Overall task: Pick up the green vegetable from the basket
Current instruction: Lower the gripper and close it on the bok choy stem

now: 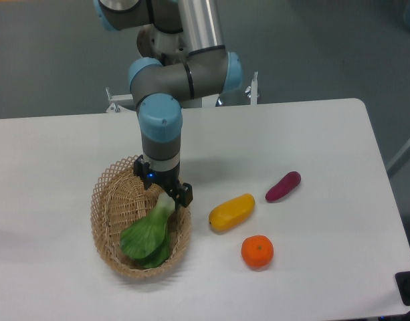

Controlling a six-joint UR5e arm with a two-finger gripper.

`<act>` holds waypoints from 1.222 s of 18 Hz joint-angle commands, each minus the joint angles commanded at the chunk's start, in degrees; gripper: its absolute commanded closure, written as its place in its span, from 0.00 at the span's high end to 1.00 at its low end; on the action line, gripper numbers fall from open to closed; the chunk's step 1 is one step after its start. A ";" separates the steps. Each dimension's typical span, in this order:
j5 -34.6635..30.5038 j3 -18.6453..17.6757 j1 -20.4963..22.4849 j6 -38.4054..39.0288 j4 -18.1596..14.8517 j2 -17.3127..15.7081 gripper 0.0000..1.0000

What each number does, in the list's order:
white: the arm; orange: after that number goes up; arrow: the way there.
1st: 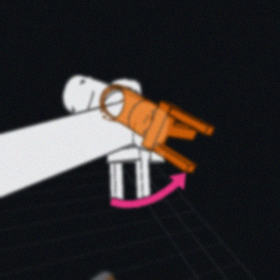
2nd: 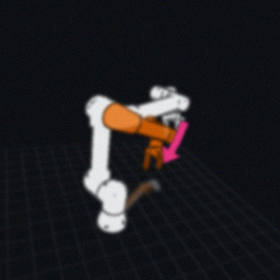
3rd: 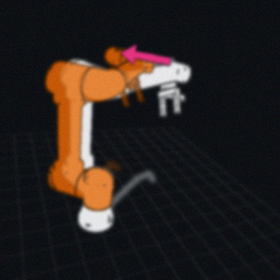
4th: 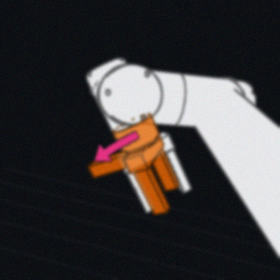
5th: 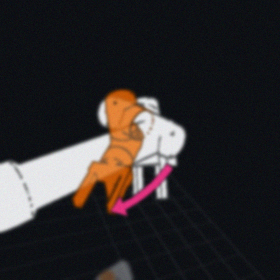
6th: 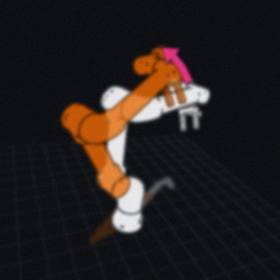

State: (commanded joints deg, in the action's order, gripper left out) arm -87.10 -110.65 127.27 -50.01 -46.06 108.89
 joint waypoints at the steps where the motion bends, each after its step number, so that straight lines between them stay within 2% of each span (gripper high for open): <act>1: 0.00 0.17 0.00 0.00 0.61 0.35 1.00; 7: -0.18 0.26 -0.09 0.09 3.07 2.11 0.99; 9: -0.18 0.26 -0.09 0.09 3.08 2.29 0.91; 13: -0.18 0.35 -0.18 0.00 2.99 2.02 0.65; 17: -0.09 0.44 -0.35 -0.09 2.99 1.67 0.44; 20: -0.09 0.88 -0.44 -0.17 3.08 1.58 0.41; 22: -0.09 1.40 -0.44 -0.26 2.99 1.58 0.35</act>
State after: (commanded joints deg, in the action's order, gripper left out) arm -87.19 -109.25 126.83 -50.27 -43.07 110.48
